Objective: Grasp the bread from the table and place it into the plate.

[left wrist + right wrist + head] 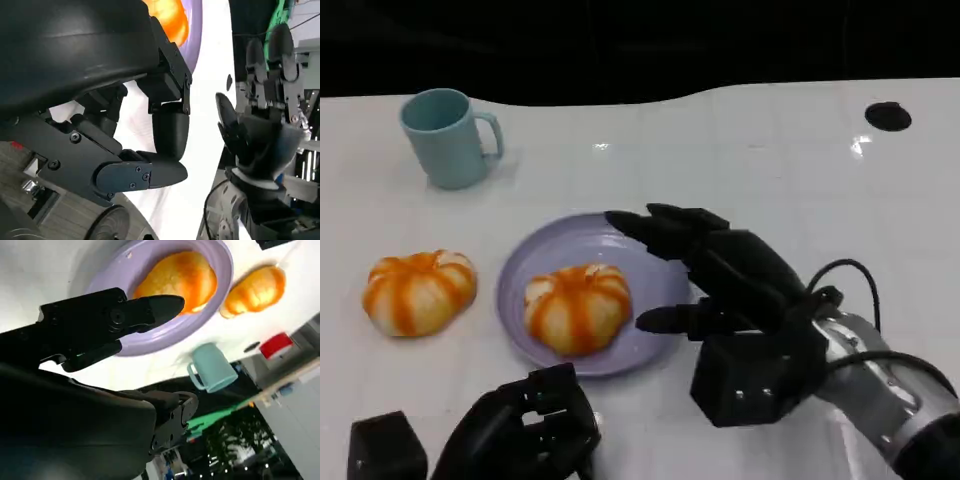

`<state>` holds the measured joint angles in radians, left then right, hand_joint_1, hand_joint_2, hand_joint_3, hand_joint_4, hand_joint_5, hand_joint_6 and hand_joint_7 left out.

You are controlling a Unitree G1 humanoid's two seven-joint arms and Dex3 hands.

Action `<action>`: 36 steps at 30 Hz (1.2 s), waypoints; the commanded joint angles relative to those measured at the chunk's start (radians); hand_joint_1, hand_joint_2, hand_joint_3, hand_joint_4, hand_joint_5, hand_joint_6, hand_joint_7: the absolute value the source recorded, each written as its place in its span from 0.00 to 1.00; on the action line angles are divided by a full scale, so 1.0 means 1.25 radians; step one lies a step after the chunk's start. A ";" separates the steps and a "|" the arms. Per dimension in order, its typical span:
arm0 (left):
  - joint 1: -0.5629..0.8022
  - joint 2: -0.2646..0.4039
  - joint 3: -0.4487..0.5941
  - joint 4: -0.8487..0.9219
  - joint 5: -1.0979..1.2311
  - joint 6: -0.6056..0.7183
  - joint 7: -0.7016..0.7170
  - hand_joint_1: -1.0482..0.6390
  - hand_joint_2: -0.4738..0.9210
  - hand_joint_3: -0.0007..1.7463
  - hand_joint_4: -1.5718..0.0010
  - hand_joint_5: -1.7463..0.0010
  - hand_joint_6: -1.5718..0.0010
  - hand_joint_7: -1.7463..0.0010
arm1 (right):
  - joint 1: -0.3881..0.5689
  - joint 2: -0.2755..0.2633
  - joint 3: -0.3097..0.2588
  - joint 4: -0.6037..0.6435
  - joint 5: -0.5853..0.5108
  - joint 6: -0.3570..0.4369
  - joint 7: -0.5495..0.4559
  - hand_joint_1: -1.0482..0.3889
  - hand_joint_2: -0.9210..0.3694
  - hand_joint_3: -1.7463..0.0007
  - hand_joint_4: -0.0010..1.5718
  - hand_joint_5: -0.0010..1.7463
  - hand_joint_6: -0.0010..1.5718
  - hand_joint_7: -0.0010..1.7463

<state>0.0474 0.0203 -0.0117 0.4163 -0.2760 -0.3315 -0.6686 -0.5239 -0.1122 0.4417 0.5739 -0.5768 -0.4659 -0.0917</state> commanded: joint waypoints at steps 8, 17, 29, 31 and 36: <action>-0.006 0.006 0.003 -0.002 0.003 0.004 0.010 0.30 0.79 0.42 0.51 0.00 0.52 0.18 | 0.107 -0.093 -0.057 -0.049 -0.058 -0.160 -0.249 0.53 0.02 0.99 0.30 0.34 0.45 0.11; -0.008 0.005 0.006 0.005 -0.005 0.007 0.003 0.30 0.79 0.42 0.51 0.00 0.53 0.18 | 0.148 -0.144 -0.105 -0.062 -0.069 -0.210 -0.322 0.63 0.12 0.80 0.46 0.74 0.54 0.39; -0.011 0.002 0.003 0.005 -0.002 0.002 0.003 0.29 0.80 0.41 0.50 0.00 0.52 0.18 | 0.237 -0.197 -0.162 -0.107 -0.044 -0.232 -0.298 0.62 0.36 0.39 0.57 0.98 0.52 0.69; -0.010 0.002 0.002 0.001 0.001 0.008 0.008 0.29 0.80 0.40 0.51 0.00 0.52 0.18 | 0.266 -0.198 -0.173 -0.143 -0.040 -0.200 -0.278 0.61 0.34 0.40 0.56 0.99 0.49 0.73; -0.013 0.001 0.003 0.003 -0.001 0.011 0.008 0.29 0.80 0.39 0.50 0.00 0.52 0.18 | 0.350 -0.196 -0.195 -0.265 -0.030 -0.092 -0.202 0.56 0.25 0.49 0.54 1.00 0.40 0.88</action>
<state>0.0369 0.0119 -0.0128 0.4195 -0.2775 -0.3219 -0.6663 -0.1343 -0.3431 0.2220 0.3115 -0.6333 -0.6368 -0.3841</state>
